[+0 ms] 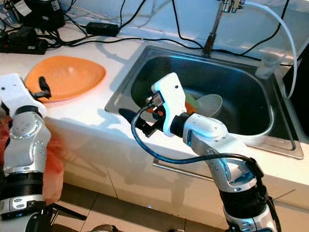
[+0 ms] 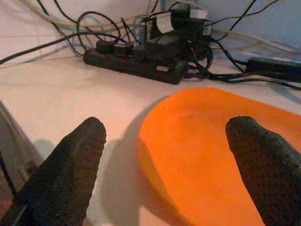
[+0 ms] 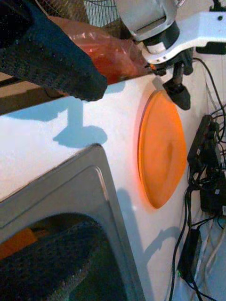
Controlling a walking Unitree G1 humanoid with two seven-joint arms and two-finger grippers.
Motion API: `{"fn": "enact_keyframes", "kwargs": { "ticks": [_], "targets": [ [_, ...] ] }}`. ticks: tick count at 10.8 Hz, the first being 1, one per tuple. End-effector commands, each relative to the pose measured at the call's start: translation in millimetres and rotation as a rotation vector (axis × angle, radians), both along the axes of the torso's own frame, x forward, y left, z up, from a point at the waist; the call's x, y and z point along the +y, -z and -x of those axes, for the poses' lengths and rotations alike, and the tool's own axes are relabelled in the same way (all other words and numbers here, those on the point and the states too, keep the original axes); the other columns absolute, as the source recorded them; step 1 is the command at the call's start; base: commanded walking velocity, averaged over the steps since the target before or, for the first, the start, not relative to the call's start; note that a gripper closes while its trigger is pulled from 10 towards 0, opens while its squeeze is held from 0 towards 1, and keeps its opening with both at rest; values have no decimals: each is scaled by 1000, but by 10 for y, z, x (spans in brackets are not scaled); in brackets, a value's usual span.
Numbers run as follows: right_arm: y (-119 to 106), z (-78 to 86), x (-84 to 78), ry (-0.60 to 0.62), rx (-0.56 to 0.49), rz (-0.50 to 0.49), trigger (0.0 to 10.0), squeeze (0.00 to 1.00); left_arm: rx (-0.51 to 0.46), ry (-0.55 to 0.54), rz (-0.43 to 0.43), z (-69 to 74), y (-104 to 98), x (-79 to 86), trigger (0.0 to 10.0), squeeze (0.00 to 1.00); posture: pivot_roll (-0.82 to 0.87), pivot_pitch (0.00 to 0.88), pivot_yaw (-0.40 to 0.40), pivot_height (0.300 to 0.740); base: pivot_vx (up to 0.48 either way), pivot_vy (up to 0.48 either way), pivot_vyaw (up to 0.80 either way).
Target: Kitchen organization
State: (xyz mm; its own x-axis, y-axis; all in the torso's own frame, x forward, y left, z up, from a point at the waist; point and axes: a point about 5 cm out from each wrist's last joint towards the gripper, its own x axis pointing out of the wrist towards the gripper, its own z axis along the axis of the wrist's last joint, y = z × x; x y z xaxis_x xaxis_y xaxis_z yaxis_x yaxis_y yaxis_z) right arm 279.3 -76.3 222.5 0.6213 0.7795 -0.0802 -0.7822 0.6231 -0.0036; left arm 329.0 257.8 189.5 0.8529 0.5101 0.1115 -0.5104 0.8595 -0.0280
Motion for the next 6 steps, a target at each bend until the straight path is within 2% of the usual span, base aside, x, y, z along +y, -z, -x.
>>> {"fn": "enact_keyframes", "kwargs": {
  "ticks": [1, 3, 6],
  "targets": [
    [-7, -8, -15, -1, -10, -3, 10000, 0, 5, -20, 14, 9, -12, 7, 10000, 1000, 80, 57, -43, 740, 0, 0, 0],
    [8, -8, -10, 5, -12, -4, 10000, 0, 20, -33, 32, -20, -65, 45, 10000, 1000, 74, 56, -29, 740, 0, 0, 0],
    [16, -2, -21, 15, -16, -4, 10000, 0, 37, -83, 123, -44, -103, 235, 10000, 1000, 68, 56, -28, 740, 0, 0, 0]
  ]
}}
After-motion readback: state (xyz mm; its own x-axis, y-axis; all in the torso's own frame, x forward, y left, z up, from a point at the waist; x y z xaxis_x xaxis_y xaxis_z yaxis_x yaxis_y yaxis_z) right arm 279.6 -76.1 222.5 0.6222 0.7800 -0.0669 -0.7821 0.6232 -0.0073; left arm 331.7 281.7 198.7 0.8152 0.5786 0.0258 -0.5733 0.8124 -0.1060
